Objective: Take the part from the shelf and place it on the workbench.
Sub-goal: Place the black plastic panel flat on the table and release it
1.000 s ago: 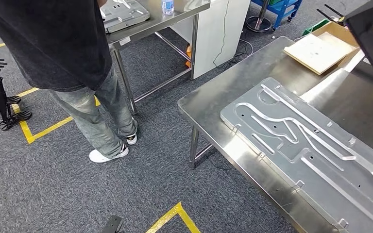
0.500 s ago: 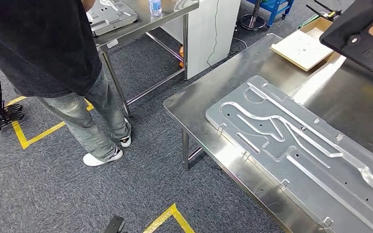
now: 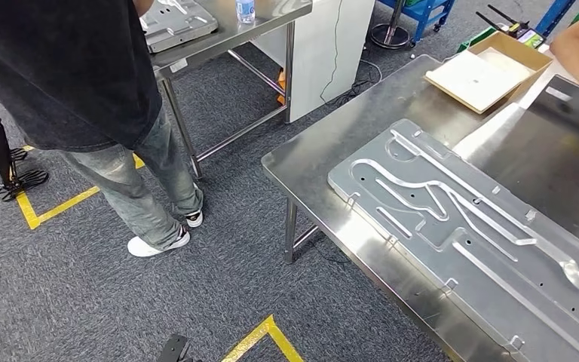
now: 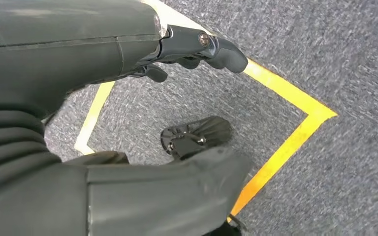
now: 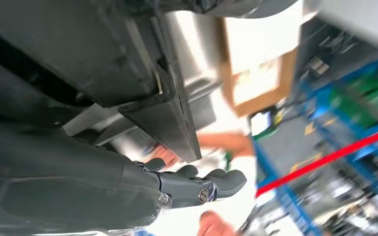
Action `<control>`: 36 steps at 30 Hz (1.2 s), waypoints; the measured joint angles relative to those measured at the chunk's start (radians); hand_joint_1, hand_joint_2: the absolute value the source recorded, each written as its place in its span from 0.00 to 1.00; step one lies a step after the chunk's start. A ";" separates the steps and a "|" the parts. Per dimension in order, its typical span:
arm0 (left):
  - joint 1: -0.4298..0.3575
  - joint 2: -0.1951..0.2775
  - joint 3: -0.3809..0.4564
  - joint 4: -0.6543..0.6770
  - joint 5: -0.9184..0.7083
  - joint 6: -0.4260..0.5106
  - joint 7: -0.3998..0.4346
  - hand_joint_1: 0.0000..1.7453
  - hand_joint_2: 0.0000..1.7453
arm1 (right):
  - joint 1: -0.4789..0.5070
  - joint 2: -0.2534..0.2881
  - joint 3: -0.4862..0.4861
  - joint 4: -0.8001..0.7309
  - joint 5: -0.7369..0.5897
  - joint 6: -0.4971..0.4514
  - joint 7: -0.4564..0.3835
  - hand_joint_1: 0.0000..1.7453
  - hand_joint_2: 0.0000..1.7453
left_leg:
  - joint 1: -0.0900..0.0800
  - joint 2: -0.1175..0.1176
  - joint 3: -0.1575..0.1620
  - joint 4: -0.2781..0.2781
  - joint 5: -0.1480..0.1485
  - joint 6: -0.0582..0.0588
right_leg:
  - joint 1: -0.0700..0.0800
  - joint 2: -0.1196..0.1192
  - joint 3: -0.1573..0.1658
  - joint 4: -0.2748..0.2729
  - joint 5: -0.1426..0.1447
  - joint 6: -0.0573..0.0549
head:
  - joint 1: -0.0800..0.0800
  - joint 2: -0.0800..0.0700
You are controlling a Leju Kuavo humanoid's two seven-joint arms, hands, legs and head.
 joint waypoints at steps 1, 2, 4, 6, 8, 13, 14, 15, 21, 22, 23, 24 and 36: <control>-0.002 -0.001 0.000 0.000 0.000 0.001 0.000 0.00 0.00 | -0.010 0.001 0.000 0.005 -0.013 0.022 -0.004 0.00 0.00 | -0.001 -0.001 -0.001 0.005 -0.004 -0.004 | 0.001 -0.003 0.033 -0.065 0.024 0.001 | 0.000 0.000; -0.003 -0.001 0.000 0.000 0.000 0.002 0.000 0.00 0.00 | -0.019 0.002 0.001 0.010 -0.021 0.043 -0.005 0.00 0.00 | -0.002 -0.001 -0.003 0.010 -0.007 -0.009 | 0.004 -0.004 0.055 -0.111 0.038 -0.003 | 0.000 0.000; -0.003 -0.001 0.000 0.000 0.000 0.003 0.000 0.00 0.00 | -0.036 0.000 0.009 0.018 -0.029 0.113 0.001 0.00 0.00 | -0.004 -0.002 -0.005 0.014 -0.008 -0.017 | 0.011 -0.002 0.066 -0.134 0.037 -0.015 | 0.000 0.000; -0.003 -0.001 0.000 0.000 0.002 0.005 0.000 0.00 0.00 | -0.054 -0.010 0.028 0.023 -0.047 0.227 0.014 0.00 0.00 | -0.004 -0.002 -0.006 0.018 -0.012 -0.025 | 0.008 0.000 0.066 -0.136 0.039 -0.028 | 0.000 0.000; -0.003 -0.001 0.000 0.000 0.004 0.006 0.000 0.00 0.00 | -0.071 -0.024 0.048 0.024 -0.079 0.305 0.028 0.00 0.00 | -0.002 -0.002 -0.026 0.064 -0.047 -0.036 | 0.003 0.000 0.069 -0.139 0.041 -0.042 | -0.001 0.000; -0.001 -0.001 0.000 0.000 0.006 0.007 0.000 0.00 0.00 | -0.092 -0.044 0.090 0.022 -0.147 0.318 0.051 0.00 0.00 | 0.008 -0.002 -0.136 0.308 -0.137 -0.044 | 0.012 0.004 0.071 -0.138 0.039 -0.054 | -0.001 0.000; -0.001 -0.001 0.000 0.000 0.006 0.008 0.000 0.00 0.00 | -0.092 -0.046 0.099 0.021 -0.155 0.316 0.053 0.00 0.00 | 0.007 -0.002 -0.121 0.275 -0.110 -0.040 | 0.014 0.007 0.072 -0.138 0.039 -0.054 | -0.001 0.000; -0.001 -0.001 0.000 0.000 0.006 0.008 0.000 0.00 0.00 | -0.093 -0.049 0.107 0.021 -0.160 0.315 0.054 0.00 0.00 | 0.007 -0.003 -0.090 0.209 -0.073 -0.035 | 0.014 0.010 0.073 -0.137 0.039 -0.054 | -0.001 0.000; -0.003 0.000 0.000 0.000 0.007 0.009 0.000 0.00 0.00 | -0.097 -0.066 0.147 0.018 -0.170 0.312 0.059 0.00 0.00 | -0.001 -0.005 0.002 0.008 -0.011 -0.014 | 0.015 0.018 0.067 -0.141 0.043 -0.032 | -0.001 0.000; -0.003 0.000 0.000 0.000 0.007 0.009 0.000 0.00 0.00 | -0.098 -0.070 0.151 0.017 -0.170 0.312 0.059 0.00 0.00 | 0.001 -0.004 0.005 -0.001 -0.005 -0.009 | 0.013 0.016 0.064 -0.135 0.035 -0.027 | -0.001 0.000; -0.004 0.000 0.000 0.000 0.007 0.009 0.000 0.00 0.00 | -0.100 -0.074 0.154 0.017 -0.170 0.311 0.060 0.00 0.00 | 0.003 -0.003 0.008 -0.011 0.001 -0.004 | 0.012 0.014 0.055 -0.113 0.018 -0.023 | -0.001 0.000; -0.005 0.000 0.000 0.000 0.007 0.009 0.000 0.00 0.00 | -0.102 -0.077 0.156 0.016 -0.170 0.311 0.060 0.00 0.00 | 0.004 -0.002 0.011 -0.018 0.005 -0.001 | 0.011 0.012 0.036 -0.069 -0.010 -0.020 | 0.000 0.000; -0.002 0.001 -0.001 0.000 0.011 0.012 0.000 0.00 0.00 | -0.181 -0.134 0.252 -0.024 -0.354 0.656 0.294 0.00 0.00 | -0.002 -0.007 -0.001 0.013 -0.012 -0.026 | 0.004 -0.001 0.064 -0.136 0.040 -0.024 | -0.001 0.000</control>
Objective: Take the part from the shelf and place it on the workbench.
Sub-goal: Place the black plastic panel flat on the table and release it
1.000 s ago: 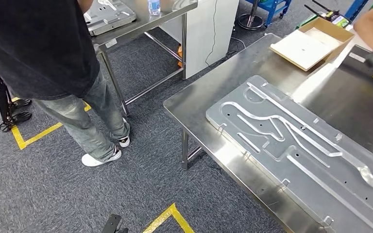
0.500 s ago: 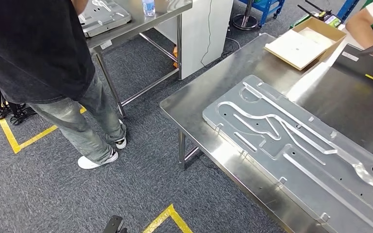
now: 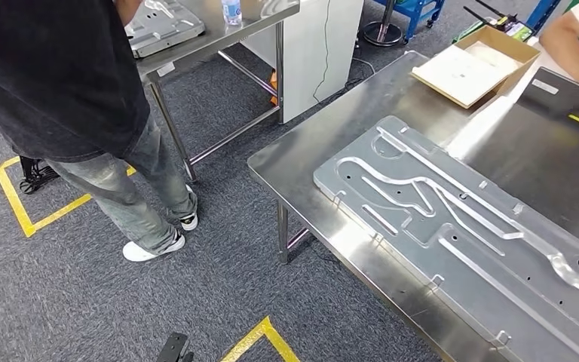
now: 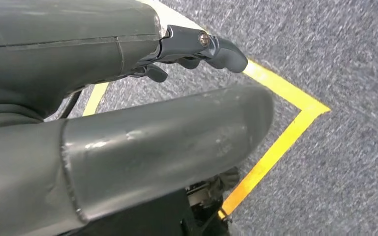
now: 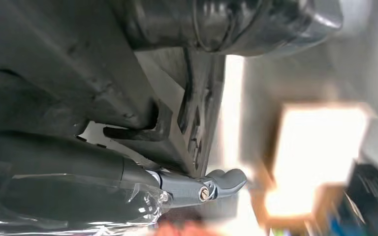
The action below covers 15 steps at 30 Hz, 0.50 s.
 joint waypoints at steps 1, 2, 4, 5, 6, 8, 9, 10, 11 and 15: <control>0.001 0.001 0.000 0.000 0.001 0.001 0.000 0.00 0.00 | -0.036 -0.011 0.036 -0.016 -0.080 0.063 0.085 0.00 0.00 | -0.001 0.000 -0.004 0.008 -0.008 -0.005 | -0.003 -0.001 -0.001 0.001 0.000 -0.006 | -0.001 0.000; 0.001 0.002 0.000 0.000 0.002 0.001 0.000 0.00 0.00 | -0.083 -0.019 0.080 -0.027 -0.151 0.107 0.154 0.00 0.00 | 0.000 0.000 -0.013 0.031 -0.026 -0.012 | -0.007 -0.001 -0.001 0.001 0.001 -0.012 | -0.002 0.000; 0.000 0.003 -0.001 0.000 0.003 0.002 0.002 0.00 0.00 | -0.198 -0.029 0.204 -0.036 -0.267 0.150 0.225 0.00 0.00 | 0.005 0.002 -0.054 0.134 -0.088 -0.026 | -0.010 -0.001 -0.001 0.000 0.000 -0.023 | -0.004 0.000; 0.000 0.003 -0.001 0.000 0.004 0.003 0.003 0.00 0.00 | -0.258 -0.034 0.288 -0.038 -0.320 0.151 0.237 0.00 0.00 | 0.008 0.003 -0.082 0.203 -0.121 -0.030 | -0.010 0.000 -0.001 0.000 -0.001 -0.027 | -0.004 0.000; 0.000 0.003 -0.001 0.000 0.004 0.003 0.005 0.00 0.00 | -0.314 -0.038 0.378 -0.042 -0.375 0.144 0.242 0.00 0.00 | 0.010 0.003 -0.106 0.261 -0.141 -0.032 | -0.009 0.001 0.000 0.000 -0.001 -0.028 | -0.004 0.000; -0.001 0.003 -0.002 0.000 0.005 0.004 0.006 0.00 0.00 | -0.408 -0.055 0.578 -0.064 -0.487 0.099 0.244 0.00 0.00 | 0.010 0.003 -0.111 0.279 -0.129 -0.026 | -0.005 0.006 0.003 0.000 -0.002 -0.030 | -0.005 0.000; -0.001 0.003 -0.002 0.000 0.006 0.006 0.006 0.00 0.00 | -0.440 -0.068 0.670 -0.086 -0.526 0.054 0.233 0.00 0.00 | 0.009 0.003 -0.087 0.229 -0.096 -0.018 | -0.002 0.008 0.004 0.000 -0.003 -0.030 | -0.005 0.000; 0.000 0.003 -0.002 0.000 0.009 0.011 0.006 0.00 0.00 | -0.439 -0.085 0.756 -0.119 -0.539 -0.027 0.199 0.00 0.00 | 0.008 0.003 -0.052 0.154 -0.061 -0.007 | 0.001 0.010 0.006 0.000 -0.003 -0.031 | -0.004 0.000; 0.001 0.003 -0.002 0.000 0.011 0.018 0.006 0.00 0.00 | -0.411 -0.098 0.823 -0.147 -0.516 -0.147 0.125 0.00 0.00 | 0.008 0.006 -0.017 0.086 -0.036 0.002 | 0.006 0.015 0.009 -0.001 -0.003 -0.030 | -0.004 0.000; -0.002 -0.008 -0.005 0.000 0.017 0.048 -0.002 0.00 0.00 | -0.088 -0.085 0.877 -0.186 0.014 -1.024 -0.408 0.00 0.00 | 0.014 0.017 0.042 -0.004 -0.025 0.014 | 0.018 0.040 0.021 -0.013 0.009 -0.011 | -0.004 0.000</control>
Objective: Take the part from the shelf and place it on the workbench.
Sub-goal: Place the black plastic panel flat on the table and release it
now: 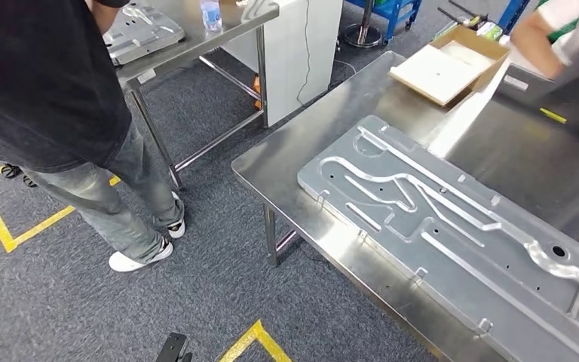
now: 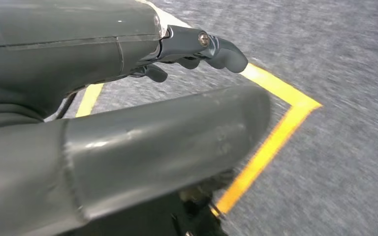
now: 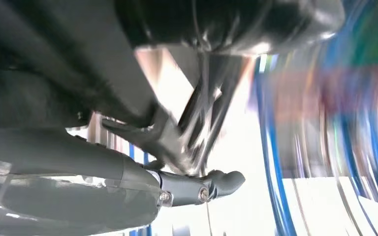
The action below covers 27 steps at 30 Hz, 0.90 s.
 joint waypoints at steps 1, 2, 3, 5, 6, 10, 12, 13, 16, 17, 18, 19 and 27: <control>0.000 -0.005 -0.002 0.000 0.002 0.006 -0.004 0.00 0.00 | 0.099 0.004 -0.041 -0.023 0.216 -0.293 -0.088 0.00 0.00 | 0.001 0.001 0.004 -0.008 0.007 0.000 | -0.003 -0.003 -0.002 0.002 -0.001 0.005 | 0.000 0.000; 0.002 -0.009 -0.003 0.000 0.005 0.010 -0.007 0.00 0.00 | 0.186 0.005 -0.105 -0.054 0.433 -0.545 -0.134 0.00 0.00 | 0.002 0.002 0.006 -0.018 0.015 0.003 | -0.007 -0.010 -0.011 0.016 -0.013 0.010 | 0.001 0.000; 0.005 -0.012 -0.004 0.000 0.007 0.014 -0.010 0.00 0.00 | 0.258 0.009 -0.190 -0.087 0.622 -0.724 -0.150 0.00 0.00 | 0.003 0.002 0.006 -0.027 0.022 0.005 | -0.010 -0.017 -0.026 0.049 -0.036 0.014 | 0.000 0.000; 0.008 -0.017 -0.005 0.000 0.008 0.018 -0.012 0.00 0.00 | 0.368 0.017 -0.398 -0.136 0.851 -0.841 -0.131 0.00 0.00 | 0.004 -0.003 0.001 -0.034 0.029 0.010 | -0.015 -0.029 -0.078 0.167 -0.102 0.023 | 0.001 0.000; 0.008 -0.019 -0.007 0.000 0.008 0.018 -0.012 0.00 0.00 | 0.408 0.021 -0.497 -0.154 0.885 -0.834 -0.120 0.00 0.00 | 0.004 -0.009 -0.003 -0.033 0.030 0.010 | -0.018 -0.031 -0.104 0.226 -0.125 0.029 | 0.002 0.000; 0.022 -0.023 -0.013 0.000 0.010 0.019 -0.012 0.00 0.00 | 0.494 0.035 -0.751 -0.205 0.727 -0.730 -0.117 0.00 0.00 | 0.008 -0.032 -0.011 -0.017 0.025 -0.001 | -0.033 -0.036 -0.070 0.156 -0.052 0.045 | 0.006 0.000; 0.022 -0.024 -0.014 0.000 0.011 0.019 -0.013 0.00 0.00 | 0.508 0.049 -0.832 -0.221 0.706 -0.649 -0.125 0.00 0.00 | 0.005 -0.034 -0.017 -0.003 0.015 -0.014 | -0.030 -0.039 -0.019 0.049 -0.013 0.044 | 0.006 0.000; 0.020 -0.024 -0.015 0.000 0.012 0.020 -0.013 0.00 0.00 | 0.513 0.055 -0.862 -0.227 0.712 -0.615 -0.129 0.00 0.00 | 0.003 -0.033 -0.021 0.003 0.012 -0.020 | -0.028 -0.039 -0.011 0.024 -0.011 0.038 | 0.006 0.000; 0.016 -0.024 -0.018 0.000 0.015 0.019 -0.012 0.00 0.00 | 0.513 0.073 -0.928 -0.231 0.743 -0.493 -0.122 0.00 0.00 | 0.000 -0.030 -0.031 0.011 0.008 -0.031 | -0.026 -0.036 -0.018 0.022 -0.016 0.013 | 0.006 0.000; 0.016 -0.023 -0.019 0.000 0.016 0.015 -0.010 0.00 0.00 | 0.495 0.079 -0.941 -0.225 0.756 -0.413 -0.106 0.00 0.00 | 0.000 -0.028 -0.038 0.025 -0.003 -0.036 | -0.028 -0.036 -0.019 0.023 -0.016 0.006 | 0.005 0.000; 0.016 -0.023 -0.020 0.000 0.017 0.010 -0.007 0.00 0.00 | 0.469 0.086 -0.949 -0.214 0.768 -0.317 -0.087 0.00 0.00 | 0.000 -0.026 -0.053 0.056 -0.023 -0.040 | -0.030 -0.037 -0.020 0.022 -0.015 -0.001 | 0.005 0.000; 0.014 -0.023 -0.020 0.000 0.019 0.005 -0.004 0.00 0.00 | 0.437 0.093 -0.950 -0.199 0.781 -0.220 -0.071 0.00 0.00 | 0.001 -0.023 -0.077 0.109 -0.053 -0.044 | -0.030 -0.037 -0.021 0.022 -0.014 -0.007 | 0.004 0.000; 0.005 -0.012 -0.021 0.000 0.034 -0.013 -0.001 0.00 0.00 | 0.168 0.147 -0.814 0.001 0.885 0.373 -0.072 0.00 0.00 | -0.010 -0.017 -0.071 0.077 0.001 -0.012 | -0.018 -0.036 -0.024 0.024 -0.014 -0.013 | 0.003 0.000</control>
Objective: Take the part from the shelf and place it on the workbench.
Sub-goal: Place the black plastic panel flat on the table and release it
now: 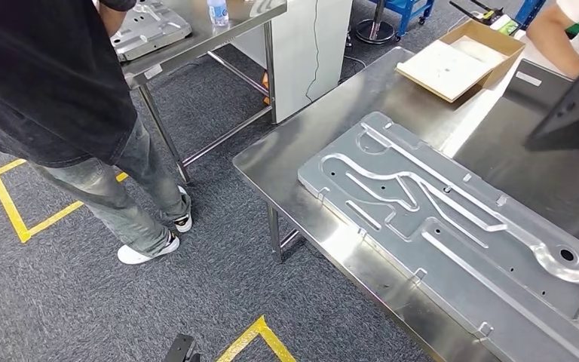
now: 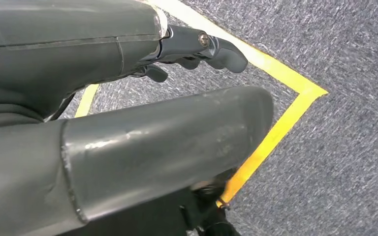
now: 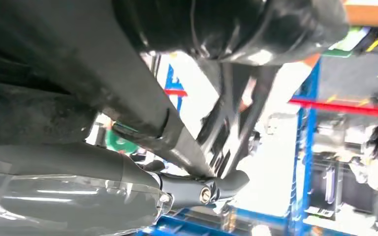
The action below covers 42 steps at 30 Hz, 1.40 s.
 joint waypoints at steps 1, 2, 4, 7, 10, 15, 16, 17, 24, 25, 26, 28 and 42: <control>0.000 0.002 0.000 0.000 0.000 0.000 0.000 0.00 0.00 | -0.006 0.000 0.015 0.015 -0.012 -0.020 0.005 0.00 0.00 | -0.003 0.000 0.021 -0.043 0.013 0.006 | 0.001 -0.001 -0.001 -0.001 0.001 0.003 | 0.000 0.000; 0.000 0.003 -0.001 0.000 -0.001 0.001 0.000 0.00 0.00 | -0.005 0.000 0.023 0.027 -0.023 -0.072 0.015 0.00 0.00 | -0.005 0.001 0.030 -0.063 0.015 0.009 | 0.001 -0.002 -0.002 -0.002 0.002 0.008 | 0.000 0.000; 0.000 0.003 -0.002 0.000 -0.004 0.003 0.001 0.00 0.00 | -0.003 -0.001 0.030 0.044 -0.039 -0.186 0.035 0.00 0.00 | -0.005 0.001 0.035 -0.076 0.020 0.011 | -0.002 -0.003 -0.002 -0.008 0.004 0.020 | 0.000 0.000; -0.003 0.004 -0.007 0.000 -0.006 0.006 0.004 0.00 0.00 | -0.015 -0.006 0.035 0.062 -0.069 -0.244 0.057 0.00 0.00 | 0.001 0.004 0.049 -0.109 0.037 0.018 | -0.004 -0.002 -0.026 0.048 -0.038 0.031 | 0.001 0.000; -0.006 0.004 -0.013 0.000 -0.008 0.006 0.007 0.00 0.00 | -0.021 -0.007 0.040 0.082 -0.076 -0.228 0.080 0.00 0.00 | 0.002 0.006 0.051 -0.111 0.038 0.020 | -0.004 -0.001 -0.111 0.222 -0.111 0.040 | 0.001 0.000; -0.006 0.003 -0.023 0.000 -0.008 0.005 0.009 0.00 0.00 | -0.020 -0.004 0.032 0.108 -0.156 -0.212 0.087 0.00 0.00 | 0.003 0.004 0.049 -0.088 0.020 0.007 | -0.009 -0.004 -0.031 0.046 0.004 0.051 | 0.001 0.000; -0.007 0.004 -0.023 0.000 -0.007 0.002 0.008 0.00 0.00 | -0.028 -0.001 0.026 0.118 -0.192 -0.144 0.089 0.00 0.00 | 0.002 0.003 0.047 -0.081 0.016 0.002 | -0.007 -0.003 -0.013 0.008 0.013 0.047 | 0.001 0.000; -0.007 0.005 -0.024 0.000 -0.005 -0.001 0.007 0.00 0.00 | -0.038 0.002 0.020 0.131 -0.228 -0.052 0.094 0.00 0.00 | 0.001 0.002 0.045 -0.077 0.014 -0.002 | -0.004 -0.001 -0.007 -0.006 0.012 0.040 | 0.000 0.000; -0.009 0.008 -0.025 0.000 -0.003 0.008 0.010 0.00 0.00 | -0.111 0.009 0.116 0.172 -0.007 0.016 0.118 0.00 0.00 | 0.007 0.003 -0.044 0.117 -0.093 -0.026 | -0.006 -0.002 -0.009 -0.005 0.014 0.001 | 0.000 0.000; -0.007 0.008 -0.026 0.000 -0.003 0.009 0.010 0.00 0.00 | -0.117 0.009 0.138 0.176 0.015 -0.042 0.112 0.00 0.00 | 0.009 0.004 -0.073 0.181 -0.115 -0.026 | -0.004 -0.002 -0.009 -0.005 0.013 0.000 | 0.000 0.000; -0.006 0.008 -0.026 0.000 -0.004 0.011 0.011 0.00 0.00 | -0.113 0.009 0.149 0.179 0.000 -0.114 0.110 0.00 0.00 | 0.011 0.004 -0.092 0.220 -0.121 -0.024 | -0.001 0.000 -0.007 -0.005 0.012 -0.001 | 0.000 0.000; -0.005 0.008 -0.028 0.000 -0.005 0.016 0.012 0.00 0.00 | -0.082 0.007 0.147 0.181 -0.081 -0.278 0.127 0.00 0.00 | 0.010 0.003 -0.075 0.180 -0.077 -0.014 | 0.004 0.007 -0.003 -0.004 0.011 -0.003 | 0.000 0.000; -0.007 0.006 -0.043 0.000 -0.003 0.017 0.017 0.00 0.00 | -0.039 -0.030 0.152 0.212 -0.100 -0.086 0.102 0.00 0.00 | 0.001 0.005 0.040 -0.099 0.041 0.024 | 0.001 0.007 -0.116 0.243 -0.103 0.041 | 0.001 0.000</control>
